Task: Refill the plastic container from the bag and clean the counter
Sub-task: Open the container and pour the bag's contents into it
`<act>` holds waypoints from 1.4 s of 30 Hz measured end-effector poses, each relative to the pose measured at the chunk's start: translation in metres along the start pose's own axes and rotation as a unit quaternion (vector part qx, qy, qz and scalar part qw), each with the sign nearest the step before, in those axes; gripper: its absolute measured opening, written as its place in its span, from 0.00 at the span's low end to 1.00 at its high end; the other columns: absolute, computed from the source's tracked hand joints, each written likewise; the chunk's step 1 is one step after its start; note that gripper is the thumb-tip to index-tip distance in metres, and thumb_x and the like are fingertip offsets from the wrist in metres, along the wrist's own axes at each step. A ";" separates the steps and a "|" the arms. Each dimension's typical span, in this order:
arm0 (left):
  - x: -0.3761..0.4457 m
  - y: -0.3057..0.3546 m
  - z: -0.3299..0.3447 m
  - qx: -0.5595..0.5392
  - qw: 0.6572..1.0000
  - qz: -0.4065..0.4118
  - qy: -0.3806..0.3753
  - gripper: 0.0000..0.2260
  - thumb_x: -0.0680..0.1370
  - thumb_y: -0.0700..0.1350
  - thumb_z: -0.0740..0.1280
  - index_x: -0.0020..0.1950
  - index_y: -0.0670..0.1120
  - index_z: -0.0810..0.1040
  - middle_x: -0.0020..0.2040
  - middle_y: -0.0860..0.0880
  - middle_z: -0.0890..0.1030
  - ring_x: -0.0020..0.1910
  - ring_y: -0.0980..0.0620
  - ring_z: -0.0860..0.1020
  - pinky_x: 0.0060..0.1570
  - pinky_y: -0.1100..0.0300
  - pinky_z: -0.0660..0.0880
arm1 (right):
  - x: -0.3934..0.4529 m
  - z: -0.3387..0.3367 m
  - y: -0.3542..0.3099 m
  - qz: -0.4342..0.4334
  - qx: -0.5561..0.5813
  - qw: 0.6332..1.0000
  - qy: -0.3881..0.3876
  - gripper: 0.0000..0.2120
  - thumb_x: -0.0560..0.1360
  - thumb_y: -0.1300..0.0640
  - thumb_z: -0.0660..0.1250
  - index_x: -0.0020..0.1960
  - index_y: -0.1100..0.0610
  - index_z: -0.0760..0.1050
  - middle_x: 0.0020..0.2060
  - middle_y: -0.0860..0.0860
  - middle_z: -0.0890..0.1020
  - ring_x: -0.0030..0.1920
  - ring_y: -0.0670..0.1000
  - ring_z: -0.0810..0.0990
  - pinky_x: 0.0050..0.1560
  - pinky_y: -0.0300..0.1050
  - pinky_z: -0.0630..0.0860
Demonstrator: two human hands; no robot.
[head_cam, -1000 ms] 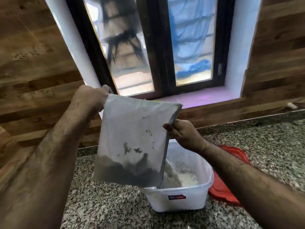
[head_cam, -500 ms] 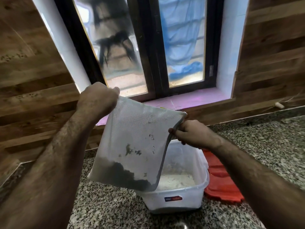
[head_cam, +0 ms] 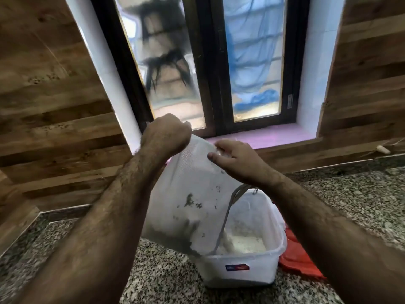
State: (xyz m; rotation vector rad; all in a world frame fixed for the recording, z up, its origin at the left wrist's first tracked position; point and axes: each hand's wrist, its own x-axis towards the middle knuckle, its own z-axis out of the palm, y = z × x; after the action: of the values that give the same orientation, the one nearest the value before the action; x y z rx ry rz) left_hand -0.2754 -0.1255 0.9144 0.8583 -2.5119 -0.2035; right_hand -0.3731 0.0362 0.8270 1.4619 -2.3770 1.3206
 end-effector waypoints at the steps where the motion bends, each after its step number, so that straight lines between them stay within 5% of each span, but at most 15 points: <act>1: 0.000 0.000 0.002 -0.005 1.000 0.000 0.003 0.19 0.86 0.53 0.60 0.62 0.39 0.81 0.62 0.38 0.83 0.51 0.42 0.74 0.54 0.51 0.73 | 0.002 0.004 0.000 0.009 0.004 1.000 -0.002 0.11 0.83 0.47 0.68 0.47 0.53 0.79 0.39 0.47 0.80 0.40 0.47 0.77 0.41 0.48 0.74; 6: 0.005 -0.006 0.016 -0.012 1.000 0.009 -0.004 0.22 0.85 0.58 0.56 0.56 0.43 0.81 0.51 0.43 0.78 0.47 0.43 0.76 0.47 0.52 0.71 | 0.003 0.021 0.010 0.016 0.050 0.996 0.071 0.10 0.84 0.52 0.68 0.47 0.55 0.80 0.38 0.48 0.81 0.39 0.48 0.76 0.39 0.46 0.71; 11: -0.014 -0.025 0.019 -0.079 0.996 0.025 -0.011 0.34 0.86 0.68 0.53 0.33 0.45 0.77 0.33 0.47 0.75 0.32 0.50 0.72 0.37 0.55 0.64 | -0.004 0.031 0.023 0.026 0.166 0.979 0.113 0.10 0.82 0.48 0.66 0.46 0.53 0.79 0.38 0.52 0.82 0.39 0.52 0.78 0.42 0.54 0.77; 13: -0.031 -0.045 0.025 -0.094 0.995 0.017 -0.009 0.34 0.84 0.71 0.51 0.32 0.48 0.76 0.31 0.48 0.73 0.31 0.51 0.70 0.34 0.57 0.61 | -0.009 0.033 0.027 0.023 0.187 0.975 0.115 0.11 0.83 0.49 0.66 0.45 0.52 0.78 0.39 0.53 0.81 0.39 0.50 0.77 0.41 0.52 0.74; 16: -0.048 -0.096 0.050 -0.107 0.994 -0.022 -0.012 0.38 0.80 0.76 0.44 0.39 0.46 0.76 0.37 0.46 0.79 0.36 0.48 0.76 0.35 0.57 0.64 | -0.015 0.032 0.034 0.031 0.210 0.971 0.112 0.10 0.84 0.50 0.67 0.45 0.51 0.78 0.38 0.52 0.80 0.39 0.48 0.76 0.40 0.52 0.74; 20: -0.078 -0.152 0.075 -0.181 0.976 -0.122 -0.015 0.36 0.78 0.79 0.48 0.52 0.50 0.77 0.46 0.51 0.83 0.47 0.47 0.81 0.42 0.54 0.72 | -0.021 0.029 0.045 0.066 0.239 0.963 0.107 0.09 0.82 0.46 0.65 0.45 0.47 0.79 0.37 0.45 0.80 0.39 0.49 0.77 0.41 0.51 0.74; 23: -0.105 -0.183 0.089 -0.237 0.953 -0.182 -0.042 0.45 0.71 0.85 0.46 0.61 0.51 0.80 0.53 0.52 0.83 0.54 0.48 0.81 0.50 0.53 0.73 | -0.027 0.031 0.054 0.094 0.276 0.950 0.110 0.11 0.84 0.48 0.65 0.49 0.52 0.80 0.42 0.56 0.81 0.41 0.53 0.78 0.43 0.54 0.75; 25: -0.117 -0.202 0.103 -0.309 0.928 -0.206 -0.033 0.51 0.66 0.89 0.47 0.58 0.49 0.85 0.51 0.49 0.87 0.52 0.46 0.85 0.54 0.49 0.79 | -0.034 0.035 0.058 0.114 0.320 0.935 0.104 0.11 0.87 0.52 0.64 0.51 0.56 0.80 0.43 0.59 0.81 0.42 0.55 0.78 0.44 0.54 0.76; 28: -0.136 -0.214 0.125 -0.435 0.868 -0.239 0.000 0.47 0.66 0.87 0.57 0.50 0.46 0.87 0.40 0.45 0.87 0.37 0.47 0.82 0.38 0.55 0.77 | -0.041 0.046 0.065 0.140 0.354 0.919 0.101 0.11 0.87 0.53 0.63 0.52 0.58 0.79 0.43 0.56 0.81 0.43 0.57 0.77 0.46 0.55 0.74; 32: -0.152 -0.206 0.146 -0.544 0.808 -0.222 0.045 0.40 0.69 0.80 0.69 0.57 0.44 0.86 0.39 0.41 0.79 0.33 0.49 0.73 0.29 0.59 0.70 | -0.047 0.059 0.072 0.176 0.408 0.888 0.118 0.10 0.86 0.53 0.65 0.50 0.56 0.80 0.40 0.52 0.80 0.40 0.51 0.75 0.42 0.49 0.73; 36: -0.149 -0.195 0.160 -0.564 0.787 -0.233 0.097 0.34 0.68 0.72 0.76 0.57 0.44 0.83 0.38 0.48 0.81 0.32 0.56 0.77 0.28 0.61 0.74 | -0.051 0.066 0.084 0.217 0.438 0.861 0.142 0.10 0.86 0.54 0.65 0.49 0.55 0.80 0.38 0.51 0.78 0.38 0.49 0.74 0.41 0.48 0.71; 39: -0.137 -0.186 0.167 -0.555 0.773 -0.266 0.152 0.25 0.76 0.67 0.75 0.48 0.44 0.82 0.38 0.46 0.84 0.34 0.51 0.80 0.30 0.60 0.77 | -0.054 0.067 0.090 0.242 0.453 0.845 0.147 0.10 0.87 0.54 0.64 0.50 0.55 0.79 0.38 0.50 0.80 0.36 0.47 0.76 0.38 0.42 0.76; 42: -0.125 -0.179 0.164 -0.536 0.788 -0.239 0.188 0.24 0.78 0.62 0.73 0.38 0.42 0.78 0.30 0.44 0.78 0.24 0.54 0.75 0.25 0.63 0.73 | -0.058 0.064 0.097 0.265 0.453 0.837 0.157 0.10 0.88 0.55 0.62 0.51 0.56 0.79 0.36 0.47 0.84 0.33 0.44 0.80 0.33 0.37 0.79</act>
State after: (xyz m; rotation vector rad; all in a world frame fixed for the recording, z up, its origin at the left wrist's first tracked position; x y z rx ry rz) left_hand -0.1718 -0.1929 0.6711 0.8494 -1.3566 -1.3186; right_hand -0.3903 0.0513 0.6994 0.4890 -2.0420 2.8149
